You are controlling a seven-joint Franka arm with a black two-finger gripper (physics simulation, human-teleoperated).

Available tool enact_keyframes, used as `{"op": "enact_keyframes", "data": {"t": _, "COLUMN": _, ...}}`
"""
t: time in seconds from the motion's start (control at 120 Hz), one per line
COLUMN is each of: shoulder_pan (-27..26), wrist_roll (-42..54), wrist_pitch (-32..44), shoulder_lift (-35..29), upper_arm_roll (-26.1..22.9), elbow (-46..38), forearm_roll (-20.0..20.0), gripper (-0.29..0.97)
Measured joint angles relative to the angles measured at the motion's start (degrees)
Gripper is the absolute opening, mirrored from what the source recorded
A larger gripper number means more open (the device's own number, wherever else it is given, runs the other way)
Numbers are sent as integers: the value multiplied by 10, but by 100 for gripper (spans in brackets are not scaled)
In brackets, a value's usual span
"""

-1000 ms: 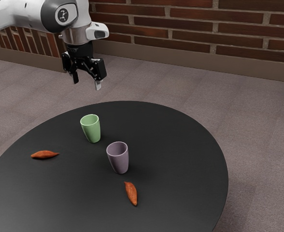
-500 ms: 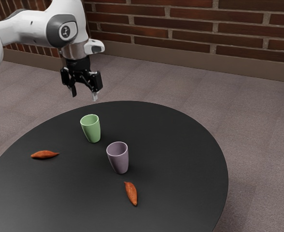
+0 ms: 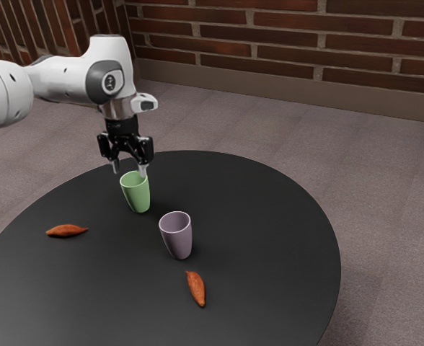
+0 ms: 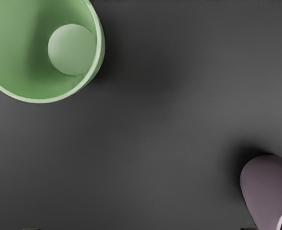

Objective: Place the left cup onto the right cup

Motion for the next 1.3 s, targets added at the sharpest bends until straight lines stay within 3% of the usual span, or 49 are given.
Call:
{"op": "enact_keyframes", "data": {"t": 0.4, "shoulder_pan": 23, "wrist_roll": 49, "wrist_pitch": 68, "shoulder_lift": 76, "upper_arm_roll": -5, "elbow": 42, "forearm_roll": 4, "gripper": 50}}
{"op": "enact_keyframes", "data": {"t": 1.042, "shoulder_pan": 38, "wrist_roll": 109, "wrist_pitch": 89, "shoulder_lift": 161, "upper_arm_roll": -16, "elbow": 106, "forearm_roll": 6, "gripper": 48}}
{"op": "enact_keyframes", "data": {"t": 1.3, "shoulder_pan": 44, "wrist_roll": 120, "wrist_pitch": 89, "shoulder_lift": 165, "upper_arm_roll": -19, "elbow": 108, "forearm_roll": 5, "gripper": 28}}
